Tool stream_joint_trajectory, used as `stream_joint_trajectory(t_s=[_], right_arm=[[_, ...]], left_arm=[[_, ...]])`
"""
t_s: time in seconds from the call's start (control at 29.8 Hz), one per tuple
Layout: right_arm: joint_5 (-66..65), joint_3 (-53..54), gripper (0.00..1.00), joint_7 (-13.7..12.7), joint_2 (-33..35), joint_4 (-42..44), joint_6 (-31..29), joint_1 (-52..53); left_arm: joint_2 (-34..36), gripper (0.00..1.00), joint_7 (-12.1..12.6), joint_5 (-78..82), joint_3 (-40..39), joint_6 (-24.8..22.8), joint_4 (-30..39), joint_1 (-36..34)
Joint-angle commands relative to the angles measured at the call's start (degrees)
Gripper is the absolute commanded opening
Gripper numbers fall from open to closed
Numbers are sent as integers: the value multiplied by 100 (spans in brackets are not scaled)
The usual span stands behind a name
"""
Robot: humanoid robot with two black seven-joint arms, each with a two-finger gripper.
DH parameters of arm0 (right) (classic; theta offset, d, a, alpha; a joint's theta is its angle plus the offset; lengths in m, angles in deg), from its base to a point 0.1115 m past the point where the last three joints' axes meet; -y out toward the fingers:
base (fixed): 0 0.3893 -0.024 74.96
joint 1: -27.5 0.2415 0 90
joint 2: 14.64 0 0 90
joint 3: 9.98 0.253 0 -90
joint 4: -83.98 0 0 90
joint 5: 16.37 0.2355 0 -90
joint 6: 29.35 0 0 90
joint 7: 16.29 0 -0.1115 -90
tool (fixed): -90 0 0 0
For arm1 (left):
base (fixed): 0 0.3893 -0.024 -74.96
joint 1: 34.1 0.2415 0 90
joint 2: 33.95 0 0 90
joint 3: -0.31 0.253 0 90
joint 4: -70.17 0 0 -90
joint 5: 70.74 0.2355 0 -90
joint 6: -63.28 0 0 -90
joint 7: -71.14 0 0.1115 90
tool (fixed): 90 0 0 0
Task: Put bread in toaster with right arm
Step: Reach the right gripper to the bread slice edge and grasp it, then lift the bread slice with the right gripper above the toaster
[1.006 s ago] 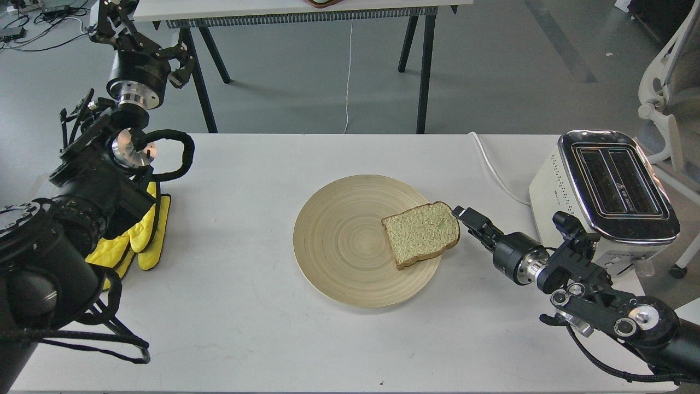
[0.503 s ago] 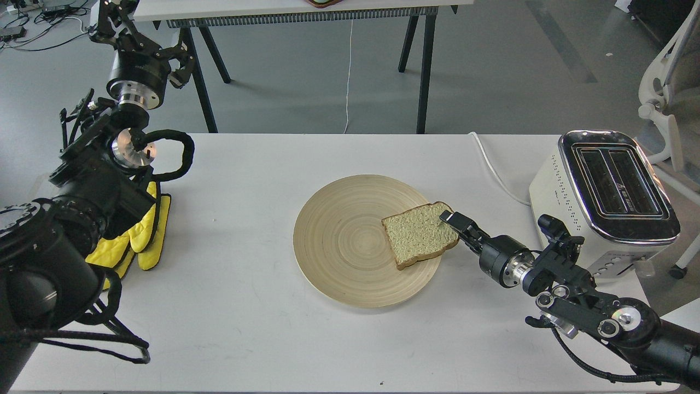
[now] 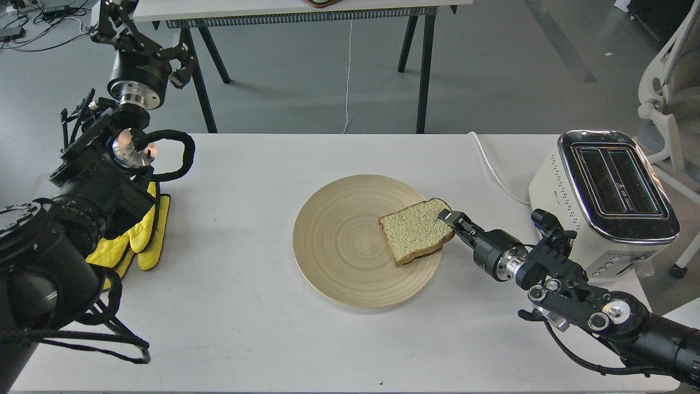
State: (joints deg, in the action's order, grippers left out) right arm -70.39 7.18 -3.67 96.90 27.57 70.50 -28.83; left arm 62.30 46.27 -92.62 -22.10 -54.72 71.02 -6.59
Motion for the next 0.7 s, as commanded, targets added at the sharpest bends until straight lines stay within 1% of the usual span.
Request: stream_joint_trajectory(t_s=[0.0,0.07,0.17,0.34,0.5,0.67], right_arm=[[6,7,0,38,166,-88,-1,51],[6,7,0,38,385,-334,-1,95],[6,42,0,38,920,-790,-1,297],[-3,68,0,56,2141,-1467,25,771],[-3,77,0,82,3608,-2109,17,1281],[-291,77,0,74,4700,-2321,17,1466]], left_arm=[[-2,100,0,0,0,0,2,0],[-2,100,0,0,0,0,2,9],[-2,100,0,0,0,0,2,0],[-2,100,0,0,0,0,-7,0],[-2,100,0,0,0,0,-7,0],[-2,100,-9,0,0,0,2,0]])
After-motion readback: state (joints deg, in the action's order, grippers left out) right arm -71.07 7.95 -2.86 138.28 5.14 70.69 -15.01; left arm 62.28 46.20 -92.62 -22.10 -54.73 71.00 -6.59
